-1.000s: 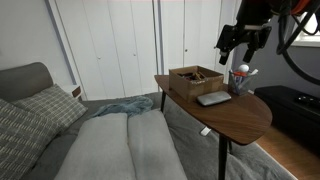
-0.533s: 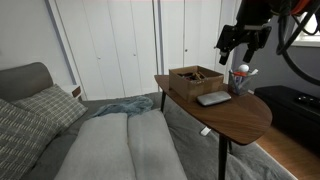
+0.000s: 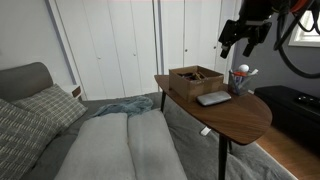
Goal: Take the white marker out of the penholder and put it on the table
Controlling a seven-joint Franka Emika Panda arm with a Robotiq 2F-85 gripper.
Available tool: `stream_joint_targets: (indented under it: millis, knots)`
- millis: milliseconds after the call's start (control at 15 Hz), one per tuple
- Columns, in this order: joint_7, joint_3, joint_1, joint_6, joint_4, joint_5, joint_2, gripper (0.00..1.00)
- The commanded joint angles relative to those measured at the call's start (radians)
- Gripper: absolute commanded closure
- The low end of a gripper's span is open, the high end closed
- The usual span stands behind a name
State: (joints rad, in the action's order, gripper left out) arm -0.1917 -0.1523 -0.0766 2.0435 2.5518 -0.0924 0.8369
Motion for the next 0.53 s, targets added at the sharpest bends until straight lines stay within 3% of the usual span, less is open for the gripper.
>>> stream_joint_targets:
  millis: [0, 200, 400, 467]
  knots:
    - [0.134, 0.103, 0.031, 0.094, -0.072, 0.033, -0.093, 0.0]
    - [0.233, 0.198, 0.044, 0.14, -0.155, 0.015, -0.211, 0.0]
    - [0.25, 0.262, 0.087, 0.084, -0.249, 0.02, -0.31, 0.0]
    - [0.242, 0.235, 0.072, 0.126, -0.164, 0.009, -0.23, 0.0]
